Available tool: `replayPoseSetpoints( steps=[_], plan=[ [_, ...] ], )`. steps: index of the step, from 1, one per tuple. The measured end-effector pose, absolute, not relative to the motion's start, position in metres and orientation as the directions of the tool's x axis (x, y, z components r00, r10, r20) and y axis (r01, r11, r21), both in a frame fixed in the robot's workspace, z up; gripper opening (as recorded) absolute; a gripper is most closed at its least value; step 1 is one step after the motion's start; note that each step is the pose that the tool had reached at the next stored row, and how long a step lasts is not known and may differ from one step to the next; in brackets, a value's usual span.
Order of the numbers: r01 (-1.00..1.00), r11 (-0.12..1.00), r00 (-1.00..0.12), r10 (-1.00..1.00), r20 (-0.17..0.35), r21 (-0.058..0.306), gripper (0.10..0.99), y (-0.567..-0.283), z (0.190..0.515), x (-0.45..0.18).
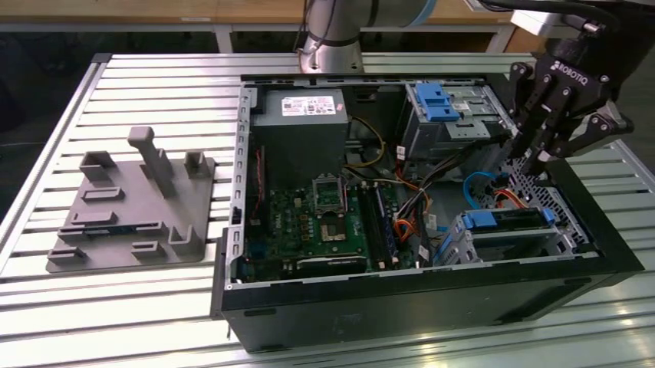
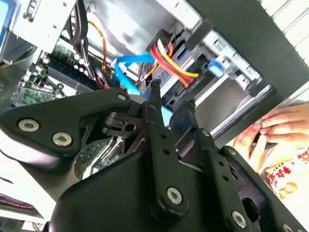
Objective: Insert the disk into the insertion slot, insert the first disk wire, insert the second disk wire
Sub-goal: 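Insert the second disk wire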
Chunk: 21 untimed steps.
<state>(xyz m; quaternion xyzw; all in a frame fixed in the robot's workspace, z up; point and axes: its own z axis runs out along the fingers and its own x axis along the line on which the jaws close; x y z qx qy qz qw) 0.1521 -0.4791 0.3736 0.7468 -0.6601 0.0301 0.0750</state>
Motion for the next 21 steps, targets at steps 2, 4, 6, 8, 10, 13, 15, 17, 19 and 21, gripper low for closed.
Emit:
replayPoseSetpoints(
  steps=[2,4,6,8,10,13,15,17,19,21],
  plan=[
    [-0.991,-0.117,0.126,-0.981,0.148,0.068,0.357,-0.479,0.372,0.144],
    [-0.991,-0.116,0.125,-0.980,0.153,0.065,0.357,-0.479,0.371,0.137],
    [-0.991,-0.117,0.126,-0.980,0.157,0.064,0.357,-0.479,0.370,0.134],
    [-0.991,-0.119,0.127,-0.979,0.162,0.062,0.357,-0.479,0.369,0.133],
    [-0.992,-0.120,0.126,-0.977,0.169,0.049,0.357,-0.479,0.368,0.132],
    [-0.993,-0.121,0.122,-0.976,0.182,0.018,0.357,-0.479,0.367,0.130],
    [-0.993,-0.120,0.119,-0.974,0.193,0.003,0.357,-0.477,0.366,0.127],
    [-0.993,-0.120,0.118,-0.972,0.202,0.002,0.357,-0.474,0.364,0.125],
    [-0.993,-0.118,0.116,-0.970,0.212,0.003,0.357,-0.472,0.362,0.123],
    [-0.993,-0.118,0.116,-0.966,0.230,0.005,0.357,-0.468,0.360,0.123]
  ],
)
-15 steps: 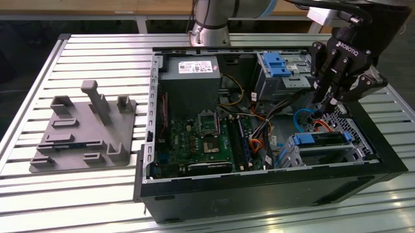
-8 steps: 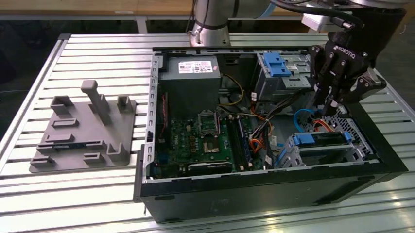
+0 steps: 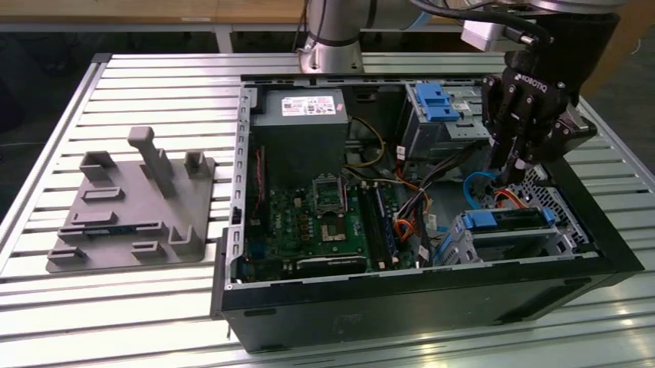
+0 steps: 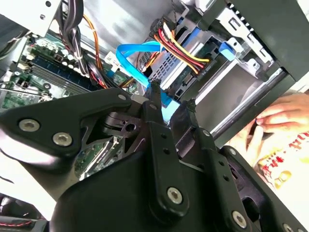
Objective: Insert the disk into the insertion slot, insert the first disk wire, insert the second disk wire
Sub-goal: 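Insert the second disk wire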
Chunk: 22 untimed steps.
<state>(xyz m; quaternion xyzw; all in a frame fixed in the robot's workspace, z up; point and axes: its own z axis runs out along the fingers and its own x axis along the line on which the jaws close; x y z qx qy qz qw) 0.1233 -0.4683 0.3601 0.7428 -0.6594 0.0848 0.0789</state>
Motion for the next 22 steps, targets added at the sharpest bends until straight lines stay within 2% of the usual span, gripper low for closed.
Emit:
replayPoseSetpoints(
  steps=[6,22],
  plan=[
    [-0.993,-0.118,0.117,-0.953,0.280,0.012,0.357,-0.4604,0.3556,0.1232],
    [-0.993,-0.117,0.115,-0.949,0.293,0.013,0.357,-0.4563,0.3520,0.1261]
  ],
)
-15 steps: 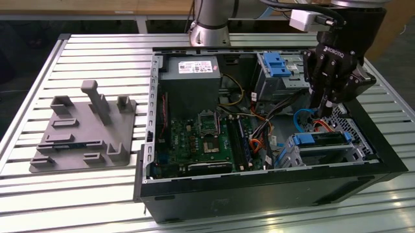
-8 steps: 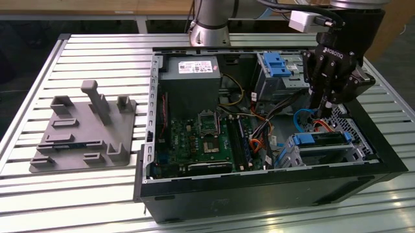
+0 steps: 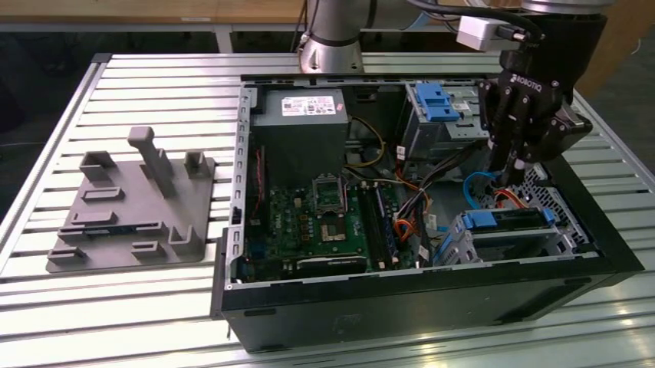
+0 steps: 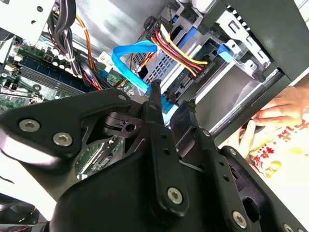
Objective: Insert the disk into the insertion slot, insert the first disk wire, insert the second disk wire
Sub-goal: 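Insert the second disk wire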
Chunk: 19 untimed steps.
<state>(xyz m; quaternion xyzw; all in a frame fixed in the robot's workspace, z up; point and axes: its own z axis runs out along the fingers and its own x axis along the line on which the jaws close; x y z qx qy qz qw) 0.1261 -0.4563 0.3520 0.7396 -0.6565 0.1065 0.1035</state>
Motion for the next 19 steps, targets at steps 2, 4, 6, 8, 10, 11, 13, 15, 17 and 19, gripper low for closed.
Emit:
replayPoseSetpoints(
  steps=[2,4,6,8,10,11,13,15,17,19],
  plan=[
    [-0.994,-0.111,0.110,-0.949,0.297,0.014,0.357,-0.4552,0.3519,0.1268],
    [-0.995,-0.102,0.102,-0.949,0.298,0.014,0.357,-0.4551,0.3518,0.1269],
    [-0.995,-0.101,0.100,-0.949,0.298,0.014,0.357,-0.4551,0.3518,0.1269],
    [-0.995,-0.100,0.100,-0.949,0.297,0.014,0.357,-0.4551,0.3517,0.1269],
    [-0.995,-0.100,0.100,-0.949,0.298,0.014,0.357,-0.4551,0.3517,0.1269],
    [-0.995,-0.100,0.099,-0.949,0.298,0.014,0.357,-0.4551,0.3517,0.1269],
    [-0.995,-0.098,0.097,-0.949,0.299,0.014,0.357,-0.4551,0.3516,0.1271],
    [-0.995,-0.094,0.094,-0.950,0.299,0.014,0.357,-0.4550,0.3514,0.1278],
    [-0.996,-0.086,0.087,-0.950,0.299,0.014,0.357,-0.4550,0.3514,0.1286],
    [-0.998,-0.064,0.065,-0.952,0.300,0.014,0.357,-0.4551,0.3513,0.1287]
  ],
)
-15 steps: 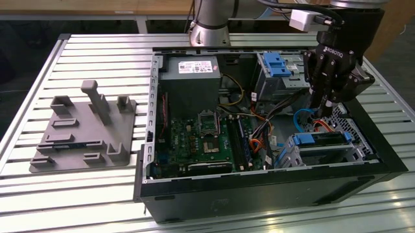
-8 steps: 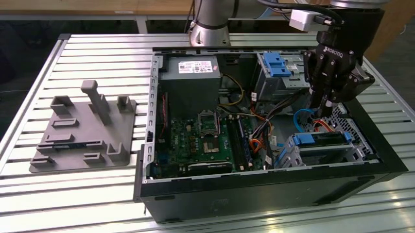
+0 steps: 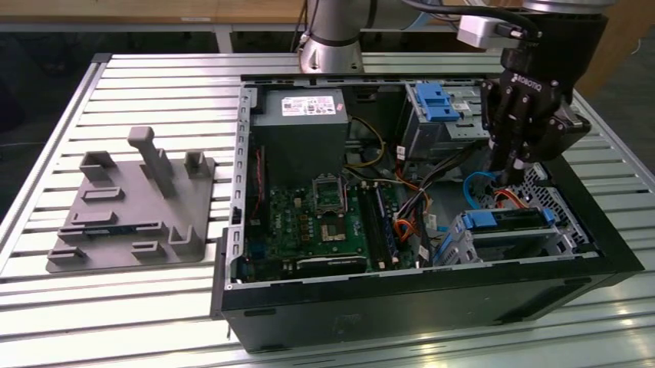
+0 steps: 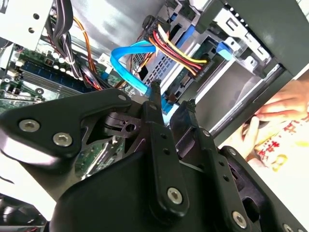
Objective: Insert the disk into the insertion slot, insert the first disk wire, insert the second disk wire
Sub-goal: 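Insert the second disk wire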
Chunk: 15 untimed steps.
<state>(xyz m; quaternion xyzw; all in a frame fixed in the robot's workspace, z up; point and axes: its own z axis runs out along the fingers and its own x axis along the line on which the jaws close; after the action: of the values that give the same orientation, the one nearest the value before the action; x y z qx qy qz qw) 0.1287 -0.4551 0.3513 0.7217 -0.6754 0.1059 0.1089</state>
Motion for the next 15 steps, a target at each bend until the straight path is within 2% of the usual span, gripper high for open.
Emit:
replayPoseSetpoints(
  steps=[5,15],
  plan=[
    [-1.000,-0.022,0.026,-0.953,0.301,0.014,0.357,-0.4551,0.3509,0.1287],
    [-0.999,-0.032,0.035,-0.953,0.301,0.014,0.357,-0.4551,0.3503,0.1292]
  ],
)
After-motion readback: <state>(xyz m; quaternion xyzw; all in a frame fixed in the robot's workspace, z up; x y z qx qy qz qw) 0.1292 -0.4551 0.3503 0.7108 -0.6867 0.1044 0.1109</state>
